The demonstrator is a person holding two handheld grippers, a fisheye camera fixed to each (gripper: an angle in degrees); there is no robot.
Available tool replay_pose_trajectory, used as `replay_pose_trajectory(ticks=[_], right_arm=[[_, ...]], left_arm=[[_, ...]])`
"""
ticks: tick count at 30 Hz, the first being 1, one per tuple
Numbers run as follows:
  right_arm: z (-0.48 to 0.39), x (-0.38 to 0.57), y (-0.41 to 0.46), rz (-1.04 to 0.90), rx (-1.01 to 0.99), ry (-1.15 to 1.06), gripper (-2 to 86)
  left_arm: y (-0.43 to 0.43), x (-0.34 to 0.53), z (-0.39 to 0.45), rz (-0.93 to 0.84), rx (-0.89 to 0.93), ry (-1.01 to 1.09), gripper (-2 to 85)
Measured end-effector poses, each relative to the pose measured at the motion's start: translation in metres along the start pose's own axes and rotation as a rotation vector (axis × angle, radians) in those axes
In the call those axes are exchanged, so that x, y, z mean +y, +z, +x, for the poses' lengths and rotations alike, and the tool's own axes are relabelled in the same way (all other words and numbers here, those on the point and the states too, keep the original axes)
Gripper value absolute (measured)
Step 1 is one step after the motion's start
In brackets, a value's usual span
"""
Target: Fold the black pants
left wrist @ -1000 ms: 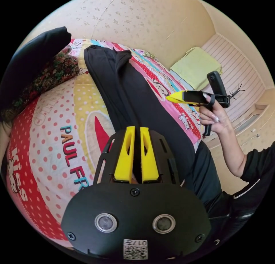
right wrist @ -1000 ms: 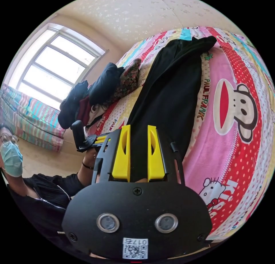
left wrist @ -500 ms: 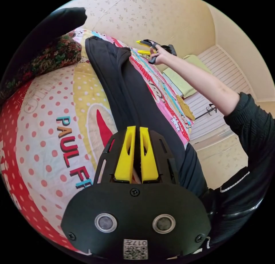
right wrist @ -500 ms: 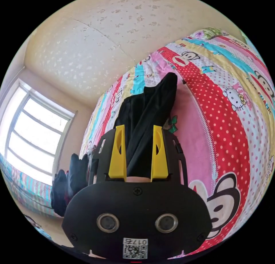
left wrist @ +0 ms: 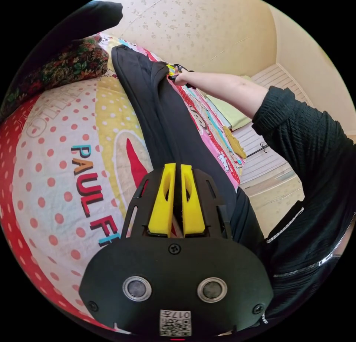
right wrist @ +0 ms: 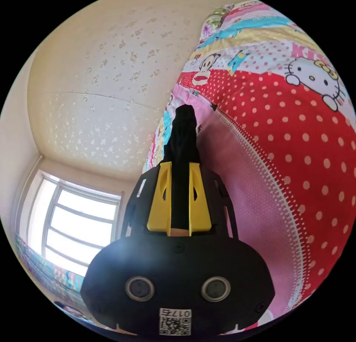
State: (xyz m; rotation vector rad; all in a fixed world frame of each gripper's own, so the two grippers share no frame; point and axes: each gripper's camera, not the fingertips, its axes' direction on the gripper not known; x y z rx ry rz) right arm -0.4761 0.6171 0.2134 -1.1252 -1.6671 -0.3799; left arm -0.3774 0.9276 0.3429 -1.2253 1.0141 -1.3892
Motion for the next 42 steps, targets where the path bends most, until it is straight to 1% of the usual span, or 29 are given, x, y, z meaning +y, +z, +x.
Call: replay_pose_trajectory(ticks=[2,4,6,7,11,13,15,18,19,21,23,25,26,27,29,30,32,33,35,37,38,39,41,42], right_arm=[[-0.011,0.004,-0.005,0.076,-0.007,0.021,4.8],[-0.036,0.005,-0.005,0.123,0.002,-0.021,3.8],[-0.072,0.005,0.01,0.087,-0.009,-0.119,3.3],[-0.099,0.009,0.026,0.033,-0.004,-0.201,3.0],[-0.188,0.05,0.096,-0.127,0.075,-0.49,2.8],[-0.206,0.072,0.125,-0.188,0.068,-0.545,2.9],[-0.211,0.094,0.153,-0.242,0.065,-0.558,3.2],[-0.193,0.127,0.19,-0.298,0.153,-0.519,4.2],[-0.183,0.138,0.198,-0.311,0.197,-0.503,4.9],[-0.172,0.15,0.2,-0.317,0.175,-0.478,7.7],[-0.174,0.157,0.186,-0.29,-0.005,-0.443,10.0],[-0.19,0.16,0.172,-0.326,-0.115,-0.461,10.9],[-0.206,0.167,0.159,-0.363,-0.108,-0.507,11.2],[-0.215,0.172,0.152,-0.388,-0.085,-0.541,11.2],[-0.248,0.213,0.118,-0.546,0.065,-0.759,11.0],[-0.254,0.228,0.109,-0.594,0.116,-0.823,10.9],[-0.259,0.303,0.061,-0.763,0.3,-1.014,10.6],[-0.257,0.324,0.044,-0.792,0.333,-1.043,10.5],[-0.24,0.402,-0.027,-0.849,0.409,-1.078,9.8],[-0.229,0.452,-0.077,-0.876,0.426,-1.055,9.3],[-0.225,0.483,-0.111,-0.855,0.425,-1.052,9.1],[-0.226,0.497,-0.127,-0.84,0.432,-1.061,9.0],[-0.228,0.542,-0.183,-0.695,0.552,-1.058,8.8],[-0.228,0.551,-0.195,-0.668,0.568,-1.042,8.7]], left_arm=[[-0.002,0.0,-0.002,0.001,0.006,-0.003,3.8],[-0.005,0.001,-0.002,0.005,0.004,-0.005,3.7],[-0.008,0.003,0.001,0.014,-0.007,0.004,3.5],[-0.012,0.004,0.001,0.031,-0.008,0.003,3.3],[-0.024,0.011,0.0,0.076,0.014,-0.017,1.9],[-0.031,0.017,0.007,0.089,-0.018,-0.027,1.2],[-0.037,0.022,0.016,0.094,-0.056,-0.01,0.8],[-0.041,0.027,0.018,0.081,-0.094,-0.006,0.4],[-0.035,0.027,0.011,0.051,-0.08,-0.038,0.3],[-0.029,0.027,0.002,0.033,-0.043,-0.077,0.3],[-0.03,0.028,-0.004,0.036,-0.003,-0.095,0.3],[-0.029,0.03,-0.006,0.036,0.017,-0.099,0.3],[-0.028,0.03,-0.005,0.033,0.015,-0.097,0.3],[-0.026,0.03,-0.002,0.026,0.005,-0.089,0.3],[-0.025,0.03,0.003,0.019,-0.015,-0.076,0.3],[-0.024,0.031,0.007,0.02,-0.03,-0.071,0.2],[-0.025,0.033,0.013,0.025,-0.052,-0.07,0.2],[-0.025,0.035,0.018,0.025,-0.069,-0.075,0.1],[-0.024,0.039,0.026,0.024,-0.094,-0.074,0.1],[-0.024,0.046,0.038,0.031,-0.139,-0.071,-0.1],[-0.023,0.049,0.041,0.036,-0.146,-0.075,-0.1],[-0.022,0.056,0.043,0.049,-0.145,-0.094,-0.2],[-0.022,0.07,0.046,0.083,-0.125,-0.137,-0.4],[-0.023,0.08,0.05,0.108,-0.106,-0.164,-0.5]])
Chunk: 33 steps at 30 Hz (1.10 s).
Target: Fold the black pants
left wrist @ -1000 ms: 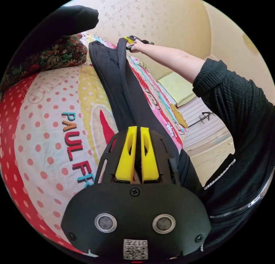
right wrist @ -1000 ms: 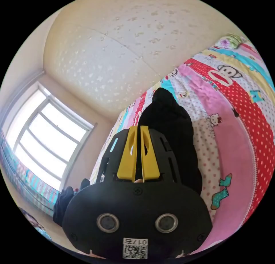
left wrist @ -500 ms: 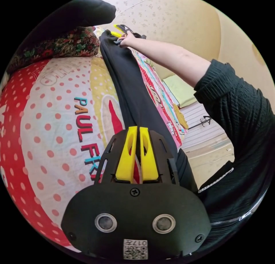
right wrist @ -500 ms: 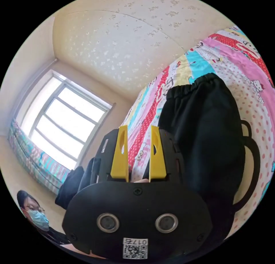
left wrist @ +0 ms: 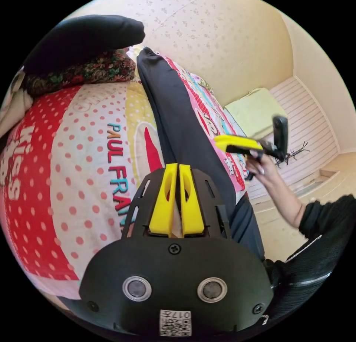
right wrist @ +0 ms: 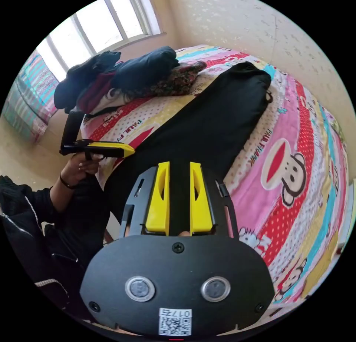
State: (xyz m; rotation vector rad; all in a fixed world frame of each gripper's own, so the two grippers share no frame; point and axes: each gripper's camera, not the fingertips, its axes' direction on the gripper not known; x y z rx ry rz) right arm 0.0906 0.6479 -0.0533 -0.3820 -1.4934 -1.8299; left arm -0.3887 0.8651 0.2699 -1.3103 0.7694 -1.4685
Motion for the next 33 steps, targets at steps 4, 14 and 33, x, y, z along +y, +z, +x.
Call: replay_pose_trajectory(ticks=[4,14,33], right_arm=[[-0.027,0.068,-0.014,0.046,-0.094,0.137,8.6],[-0.04,0.126,-0.011,0.123,-0.154,0.215,8.5],[0.02,0.268,-0.083,0.332,-0.419,0.363,8.5]], left_arm=[[-0.009,0.038,0.039,0.022,-0.047,0.021,-0.4],[0.054,0.109,0.114,0.043,-0.431,0.112,4.7],[0.086,0.19,0.15,-0.217,-0.44,0.163,5.0]])
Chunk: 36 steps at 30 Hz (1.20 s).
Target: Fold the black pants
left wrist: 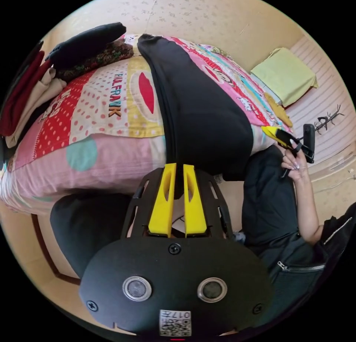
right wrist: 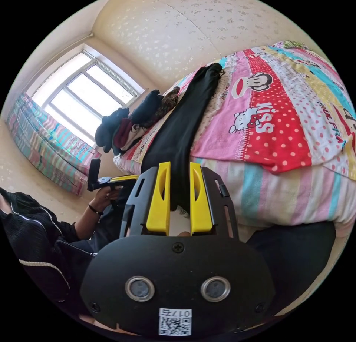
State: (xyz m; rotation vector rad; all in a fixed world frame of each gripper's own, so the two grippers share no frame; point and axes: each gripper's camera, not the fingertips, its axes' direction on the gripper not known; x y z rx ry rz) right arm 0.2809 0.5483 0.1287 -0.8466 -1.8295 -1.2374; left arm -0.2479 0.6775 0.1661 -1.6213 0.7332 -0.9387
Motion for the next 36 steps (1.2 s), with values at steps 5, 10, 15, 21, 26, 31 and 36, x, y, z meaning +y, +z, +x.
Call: replay_pose_trajectory(ticks=[5,10,15,21,26,31,36], right_arm=[[0.007,0.005,0.008,-0.035,-0.027,0.008,8.5],[0.009,-0.002,0.002,-0.069,-0.039,0.011,8.6],[0.01,-0.006,0.001,-0.076,-0.031,0.003,8.9],[0.01,-0.017,0.013,-0.195,-0.014,-0.015,11.1],[0.005,-0.021,0.044,-0.445,0.056,-0.098,12.5],[0.002,-0.028,0.074,-0.552,0.102,-0.126,13.3],[0.013,-0.034,0.107,-0.613,0.126,-0.116,13.8]], left_arm=[[0.015,-0.002,0.019,0.004,-0.047,-0.019,4.3],[0.0,-0.005,0.033,-0.014,-0.032,-0.006,1.1],[-0.021,-0.016,0.05,0.009,-0.095,0.032,0.7],[0.02,-0.017,0.043,-0.011,-0.124,-0.04,1.9],[0.017,-0.016,0.033,-0.039,-0.08,-0.047,4.7],[0.0,-0.014,0.017,0.007,-0.036,-0.07,5.6],[-0.008,-0.01,-0.003,0.015,-0.015,-0.11,5.4]])
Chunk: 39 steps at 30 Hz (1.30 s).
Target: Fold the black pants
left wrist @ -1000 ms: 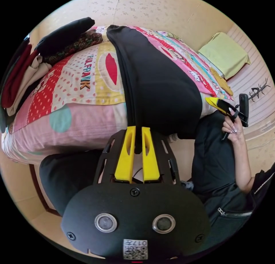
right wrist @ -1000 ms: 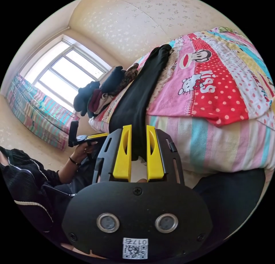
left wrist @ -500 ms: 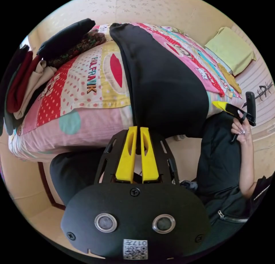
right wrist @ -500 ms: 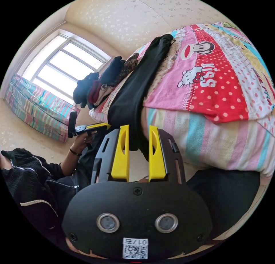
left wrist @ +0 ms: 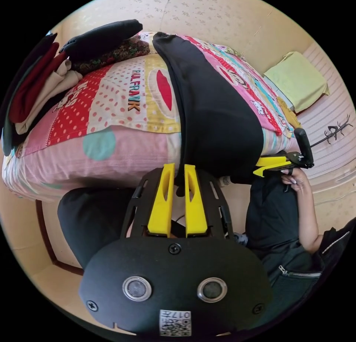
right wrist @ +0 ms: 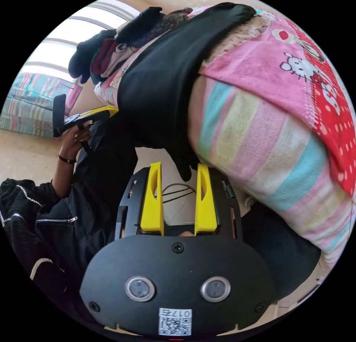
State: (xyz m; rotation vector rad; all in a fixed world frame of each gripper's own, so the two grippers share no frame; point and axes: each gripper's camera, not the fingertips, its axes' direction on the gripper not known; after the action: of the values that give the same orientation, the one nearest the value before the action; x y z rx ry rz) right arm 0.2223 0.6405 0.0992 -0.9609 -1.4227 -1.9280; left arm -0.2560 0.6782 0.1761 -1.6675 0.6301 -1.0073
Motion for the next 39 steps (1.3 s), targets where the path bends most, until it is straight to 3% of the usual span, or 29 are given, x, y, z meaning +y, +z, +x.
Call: replay_pose_trajectory(ticks=[7,14,17,22,29,34,39], right_arm=[[0.03,-0.012,0.012,0.038,-0.009,0.027,12.7],[0.059,0.002,-0.007,0.087,-0.301,-0.015,6.9],[0.051,0.013,-0.03,0.124,-0.409,-0.113,5.7],[0.035,0.022,-0.093,0.244,-0.524,-0.232,4.7],[0.028,0.014,-0.186,0.4,-0.63,-0.298,1.9],[0.019,-0.004,-0.228,0.417,-0.663,-0.343,0.8],[0.014,-0.02,-0.261,0.456,-0.734,-0.365,0.3]], left_arm=[[-0.023,0.002,-0.027,0.046,0.042,-0.015,5.2],[-0.054,0.003,-0.073,0.103,0.15,-0.063,5.5],[-0.072,0.005,-0.1,0.128,0.264,-0.064,6.3],[-0.105,0.011,-0.156,0.267,0.603,-0.066,10.0],[-0.105,0.007,-0.187,0.271,0.699,-0.086,13.7],[-0.07,0.013,-0.218,0.287,1.075,-0.293,16.9],[-0.049,0.019,-0.234,0.264,1.26,-0.391,19.1]])
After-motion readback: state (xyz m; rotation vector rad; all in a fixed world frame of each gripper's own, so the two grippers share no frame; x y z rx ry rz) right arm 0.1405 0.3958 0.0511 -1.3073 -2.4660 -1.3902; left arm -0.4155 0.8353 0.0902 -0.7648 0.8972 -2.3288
